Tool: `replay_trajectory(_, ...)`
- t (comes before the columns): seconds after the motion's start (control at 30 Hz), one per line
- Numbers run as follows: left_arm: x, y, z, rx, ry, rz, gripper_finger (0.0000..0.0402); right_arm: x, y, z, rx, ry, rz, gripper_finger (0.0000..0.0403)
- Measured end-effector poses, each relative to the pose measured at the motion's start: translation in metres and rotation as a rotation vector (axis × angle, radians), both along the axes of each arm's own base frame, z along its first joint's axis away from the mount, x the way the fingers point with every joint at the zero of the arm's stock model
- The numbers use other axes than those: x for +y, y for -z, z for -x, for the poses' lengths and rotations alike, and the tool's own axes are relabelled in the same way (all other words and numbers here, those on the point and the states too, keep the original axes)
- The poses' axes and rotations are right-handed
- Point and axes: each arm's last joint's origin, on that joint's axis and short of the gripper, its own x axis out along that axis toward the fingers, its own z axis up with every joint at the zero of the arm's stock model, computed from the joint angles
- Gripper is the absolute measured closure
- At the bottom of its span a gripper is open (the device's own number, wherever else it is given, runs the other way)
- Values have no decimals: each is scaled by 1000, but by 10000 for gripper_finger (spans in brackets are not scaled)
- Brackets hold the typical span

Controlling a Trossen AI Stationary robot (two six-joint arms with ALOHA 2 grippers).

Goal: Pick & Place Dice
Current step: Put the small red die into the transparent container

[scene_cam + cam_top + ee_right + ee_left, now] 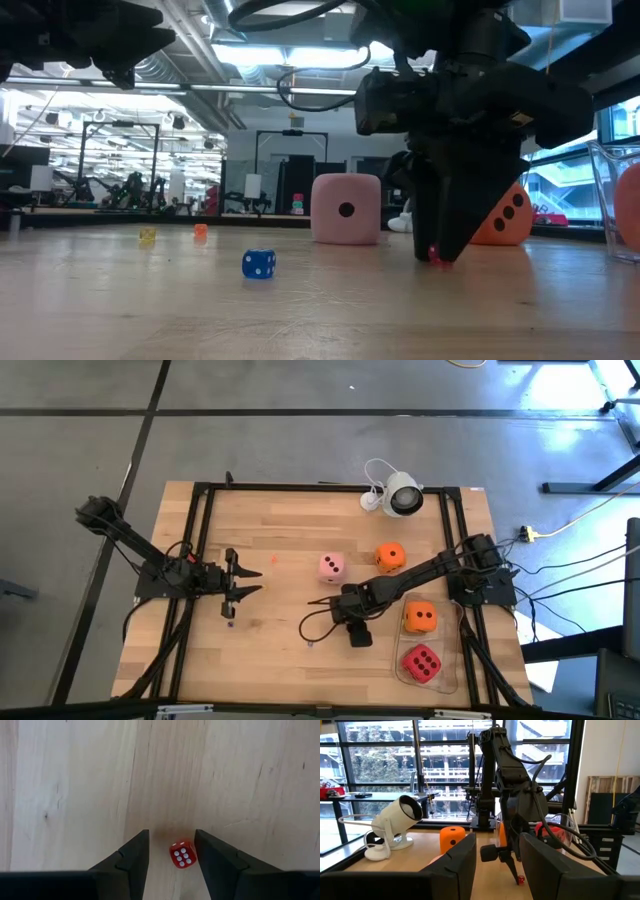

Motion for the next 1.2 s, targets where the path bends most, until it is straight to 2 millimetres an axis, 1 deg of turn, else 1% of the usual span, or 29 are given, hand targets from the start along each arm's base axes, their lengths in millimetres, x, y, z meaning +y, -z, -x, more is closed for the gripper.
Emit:
replay_trajectory(0.17, 0, 0, 0, 0, 0, 1, 258, 0, -1, 0, 12, -32, 12, 240)
replay_trajectory(0.43, 0, 0, 0, 0, 1, 3, 258, 0, -2, 1, 20, -34, 14, 241)
replay_trajectory(0.63, 0, 0, 0, 0, 1, 3, 258, -1, -2, 2, 21, -77, 27, 241)
replay_trajectory(0.87, 0, 0, 0, 0, 1, 3, 258, -1, -2, 2, 21, -79, 29, 243)
replay_trajectory(1.0, 0, 0, 0, 0, 1, 3, 258, -1, -2, 2, 19, -78, 33, 269)
replay_trajectory(1.2, 0, 0, 0, 0, 1, 3, 258, -2, -2, 2, 10, -72, 48, 332)
